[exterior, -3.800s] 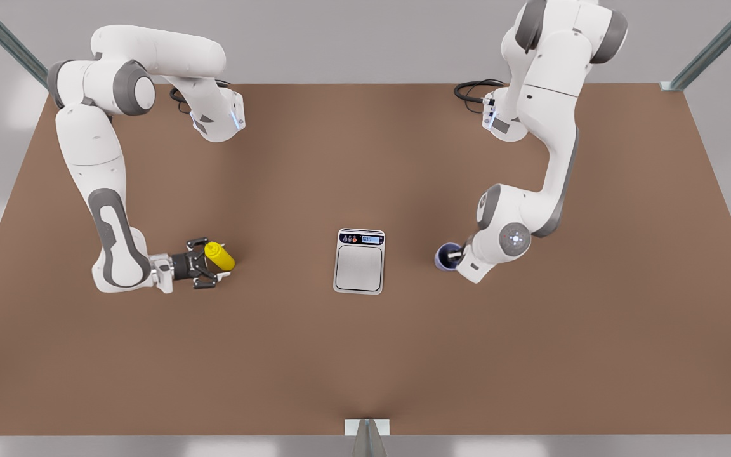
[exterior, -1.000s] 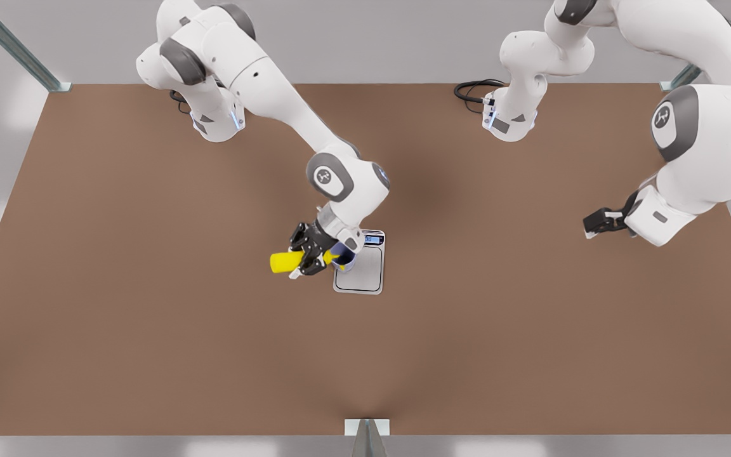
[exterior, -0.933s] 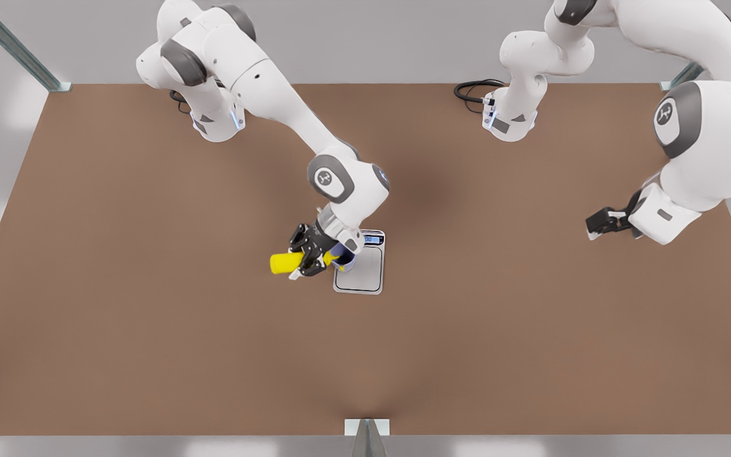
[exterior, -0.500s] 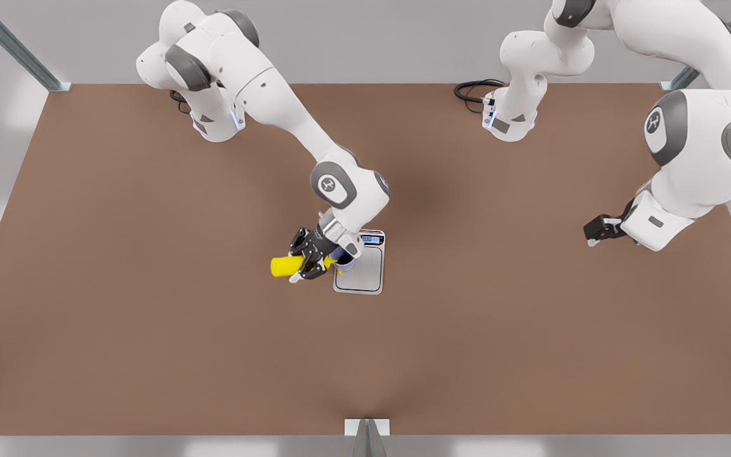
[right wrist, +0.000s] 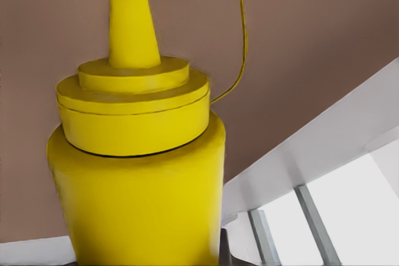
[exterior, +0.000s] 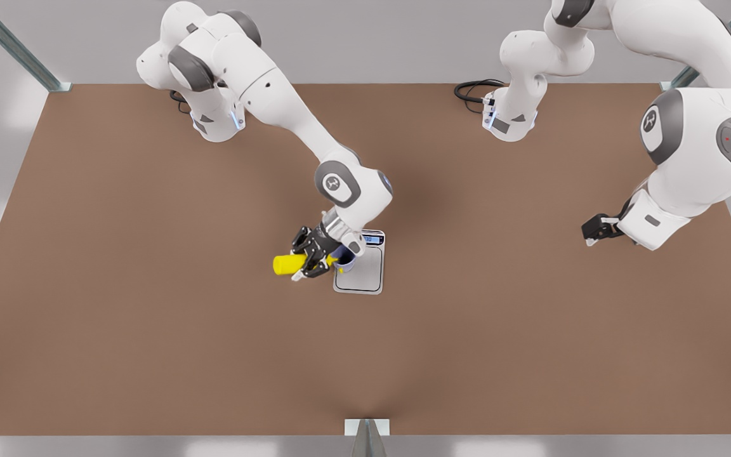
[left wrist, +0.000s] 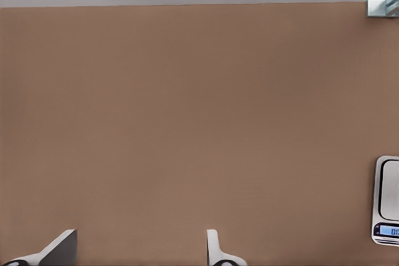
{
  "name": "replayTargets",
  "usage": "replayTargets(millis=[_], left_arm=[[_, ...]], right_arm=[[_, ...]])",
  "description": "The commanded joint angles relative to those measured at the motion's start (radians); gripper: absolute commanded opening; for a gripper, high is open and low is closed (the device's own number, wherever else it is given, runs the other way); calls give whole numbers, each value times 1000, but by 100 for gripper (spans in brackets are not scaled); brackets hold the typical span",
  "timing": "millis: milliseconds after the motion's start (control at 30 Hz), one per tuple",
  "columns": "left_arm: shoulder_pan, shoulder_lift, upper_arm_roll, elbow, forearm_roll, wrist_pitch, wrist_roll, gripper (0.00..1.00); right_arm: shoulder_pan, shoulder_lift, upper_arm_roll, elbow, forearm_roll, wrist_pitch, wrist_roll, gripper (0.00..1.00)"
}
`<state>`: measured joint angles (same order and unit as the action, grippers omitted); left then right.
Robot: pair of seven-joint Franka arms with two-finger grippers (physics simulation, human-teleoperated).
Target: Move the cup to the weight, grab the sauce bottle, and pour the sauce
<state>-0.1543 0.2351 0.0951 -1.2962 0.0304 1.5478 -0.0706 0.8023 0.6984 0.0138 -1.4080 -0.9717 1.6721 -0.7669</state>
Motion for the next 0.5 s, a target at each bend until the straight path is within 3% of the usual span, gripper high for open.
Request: replayTargets(millis=[0, 333, 467], left_arm=[[-1, 0, 0, 2, 0, 0, -2, 100], [-1, -2, -6, 9, -1, 11, -5, 100], [-1, -3, -5, 9, 0, 9, -6, 100]], right_arm=[[0, 0, 0, 0, -1, 0, 0, 55], [-17, -13, -5, 4, -7, -12, -17, 55], [-91, -26, 0, 33, 116, 1, -17, 55]])
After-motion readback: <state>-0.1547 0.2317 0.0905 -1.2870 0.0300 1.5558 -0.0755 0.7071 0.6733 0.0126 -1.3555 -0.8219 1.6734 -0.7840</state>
